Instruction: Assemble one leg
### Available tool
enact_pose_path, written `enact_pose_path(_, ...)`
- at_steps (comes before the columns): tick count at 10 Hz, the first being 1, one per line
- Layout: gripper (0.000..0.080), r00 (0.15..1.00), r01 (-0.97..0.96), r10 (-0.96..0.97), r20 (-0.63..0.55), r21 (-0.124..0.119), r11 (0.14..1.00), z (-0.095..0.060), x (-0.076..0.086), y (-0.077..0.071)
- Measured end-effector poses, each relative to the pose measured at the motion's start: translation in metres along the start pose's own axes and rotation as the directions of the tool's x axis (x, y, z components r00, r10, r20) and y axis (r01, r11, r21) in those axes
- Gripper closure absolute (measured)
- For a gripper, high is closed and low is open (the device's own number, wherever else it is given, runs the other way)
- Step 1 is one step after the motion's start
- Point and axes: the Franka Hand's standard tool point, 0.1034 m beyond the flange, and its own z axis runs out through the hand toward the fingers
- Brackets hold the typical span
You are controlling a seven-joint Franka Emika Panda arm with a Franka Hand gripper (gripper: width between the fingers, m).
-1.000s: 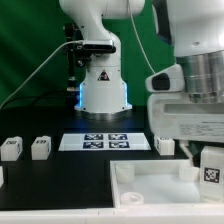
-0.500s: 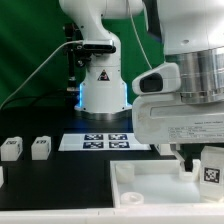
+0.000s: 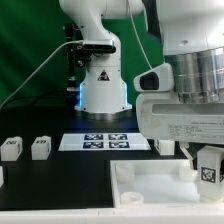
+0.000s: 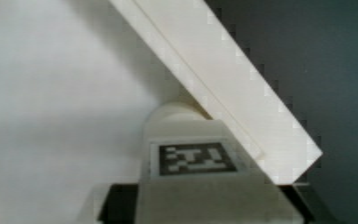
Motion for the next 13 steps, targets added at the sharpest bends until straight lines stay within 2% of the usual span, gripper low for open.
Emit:
enact_pose_path(2,0.0506,0.987,-0.161,0.161,0.004,0.003,0.987,0.000,0.000,0.000)
enact_pose_path(3,0.0506,0.944,-0.330,0.330,0.010,0.011,0.944,0.001,0.000,0.000)
enact_pose_path(5,0.0506,0.820,-0.572,0.573,0.006,0.044,0.819,0.002,0.000,-0.003)
enact_pose_path(6,0.0505,0.688,-0.725,0.725,0.027,0.079,0.684,0.003,-0.002,-0.005)
enact_pose_path(7,0.0505,0.656,-0.754,0.754,0.034,0.096,0.650,0.003,-0.002,-0.005)
enact_pose_path(8,0.0424,0.708,-0.704,0.705,0.029,0.094,0.704,0.003,-0.003,-0.005)
enact_pose_path(9,0.0424,0.723,-0.690,0.690,0.027,0.092,0.718,0.004,-0.004,-0.005)
enact_pose_path(11,0.0180,0.902,-0.430,0.432,-0.014,0.081,0.899,0.005,-0.010,-0.007)
enact_pose_path(12,0.0180,0.957,-0.285,0.288,-0.040,0.067,0.956,0.006,-0.014,-0.009)
enact_pose_path(13,0.0159,0.972,-0.228,0.232,-0.043,0.066,0.971,0.006,-0.013,-0.008)
